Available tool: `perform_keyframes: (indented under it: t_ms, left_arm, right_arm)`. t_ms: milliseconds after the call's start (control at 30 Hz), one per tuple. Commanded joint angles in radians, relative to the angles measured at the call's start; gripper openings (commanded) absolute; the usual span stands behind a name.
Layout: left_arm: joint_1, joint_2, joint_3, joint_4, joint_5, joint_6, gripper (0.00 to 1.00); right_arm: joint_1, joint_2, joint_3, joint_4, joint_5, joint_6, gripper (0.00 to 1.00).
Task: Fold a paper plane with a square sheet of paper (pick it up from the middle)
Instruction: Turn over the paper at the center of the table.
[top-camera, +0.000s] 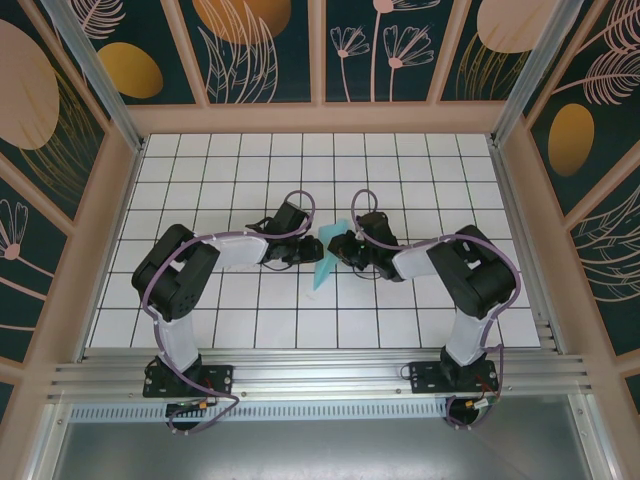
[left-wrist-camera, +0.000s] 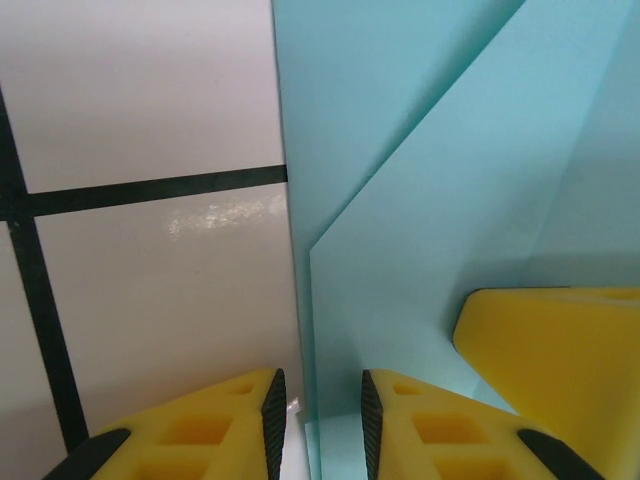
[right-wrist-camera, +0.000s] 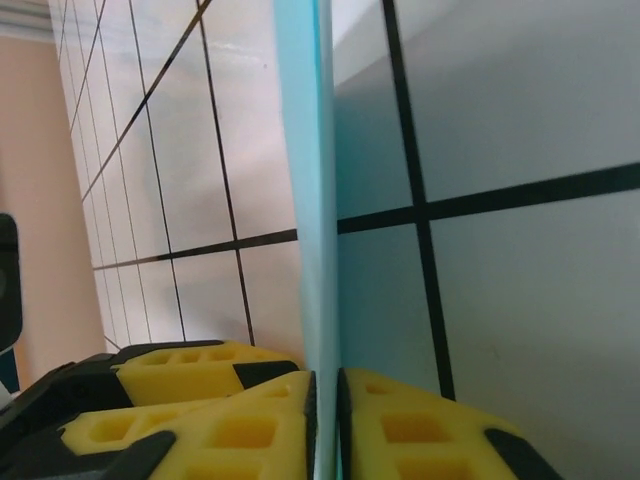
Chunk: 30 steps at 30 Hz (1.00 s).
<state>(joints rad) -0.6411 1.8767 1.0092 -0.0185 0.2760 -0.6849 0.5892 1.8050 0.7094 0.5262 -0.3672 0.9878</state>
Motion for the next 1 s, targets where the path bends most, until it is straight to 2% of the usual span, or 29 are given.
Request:
perform_keyframes:
  t_ms: [0, 100, 233, 367, 467, 667, 767, 967]
  left_arm:
    - [-0.006, -0.024, -0.015, 0.025, 0.001, -0.018, 0.30]
    - [-0.005, -0.088, -0.058, 0.054, -0.024, -0.037, 0.33]
    - [-0.006, -0.225, -0.132, 0.096, -0.095, -0.060, 0.35]
    - [-0.004, -0.372, -0.226, 0.127, -0.225, -0.085, 0.37]
    - [-0.004, -0.466, -0.287, 0.142, -0.309, -0.100, 0.40]
    - [0.002, -0.604, -0.363, 0.128, -0.462, -0.110, 0.45]
    - [0.009, -0.649, -0.386, 0.110, -0.519, -0.115, 0.45]
    - [0.021, -0.739, -0.444, 0.068, -0.658, -0.180, 0.45]
  right_arm:
    - [0.009, -0.005, 0.039, -0.038, 0.006, -0.061, 0.11]
    - [0.015, -0.043, 0.070, -0.155, 0.047, -0.124, 0.09]
    - [0.034, -0.118, 0.150, -0.422, 0.161, -0.255, 0.07]
    - [0.081, -0.174, 0.279, -0.757, 0.373, -0.384, 0.07]
    - [0.113, -0.181, 0.368, -0.989, 0.551, -0.424, 0.08]
    - [0.174, -0.109, 0.565, -1.411, 0.865, -0.371, 0.08]
    - [0.193, -0.038, 0.665, -1.593, 0.952, -0.295, 0.08]
    - [0.254, 0.184, 0.867, -1.780, 0.945, -0.240, 0.10]
